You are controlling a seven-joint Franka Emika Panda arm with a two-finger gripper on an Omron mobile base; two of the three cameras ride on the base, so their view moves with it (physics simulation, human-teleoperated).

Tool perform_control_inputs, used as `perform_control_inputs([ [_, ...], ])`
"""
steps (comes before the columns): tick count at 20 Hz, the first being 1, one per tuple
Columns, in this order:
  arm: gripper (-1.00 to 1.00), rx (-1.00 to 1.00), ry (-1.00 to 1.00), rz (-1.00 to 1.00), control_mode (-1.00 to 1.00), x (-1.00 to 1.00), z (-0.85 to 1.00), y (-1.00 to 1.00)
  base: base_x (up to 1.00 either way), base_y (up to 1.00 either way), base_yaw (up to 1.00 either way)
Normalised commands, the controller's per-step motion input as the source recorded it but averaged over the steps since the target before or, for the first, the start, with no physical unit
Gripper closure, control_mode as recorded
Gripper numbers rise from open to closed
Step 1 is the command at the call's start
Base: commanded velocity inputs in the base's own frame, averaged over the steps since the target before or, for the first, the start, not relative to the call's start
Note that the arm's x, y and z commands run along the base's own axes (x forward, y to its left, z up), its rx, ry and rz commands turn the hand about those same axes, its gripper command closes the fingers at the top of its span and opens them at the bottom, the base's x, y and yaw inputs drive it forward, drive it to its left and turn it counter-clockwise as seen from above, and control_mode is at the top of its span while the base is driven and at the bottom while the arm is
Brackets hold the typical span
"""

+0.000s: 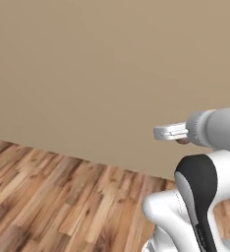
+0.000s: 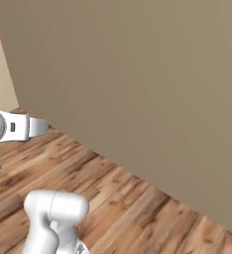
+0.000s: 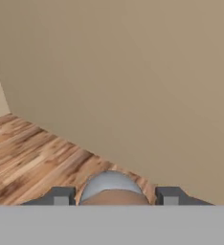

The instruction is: Pick the egg and butter from the fridge and place them by the bowl for mixing.

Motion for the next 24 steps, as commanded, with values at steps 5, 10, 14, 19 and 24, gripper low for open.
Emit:
perform_control_inputs([
  [5, 1.0, 0.0, 0.0, 0.0, 1.0, 0.0, 0.0, 0.0, 1.0, 0.0, 0.44],
  [10, 1.0, 0.0, 0.0, 0.0, 1.0, 0.0, 0.0, 0.0, 1.0, 0.0, 0.47],
  [14, 1.0, 0.0, 0.0, 0.0, 1.0, 0.0, 0.0, 0.0, 1.0, 0.0, 0.54],
  [19, 1.0, 0.0, 0.0, 0.0, 1.0, 0.0, 0.0, 0.0, 0.91, 0.0, 0.67],
  [24, 1.0, 0.0, 0.0, 0.0, 1.0, 0.0, 0.0, 0.0, 0.84, 0.0, 0.7],
])
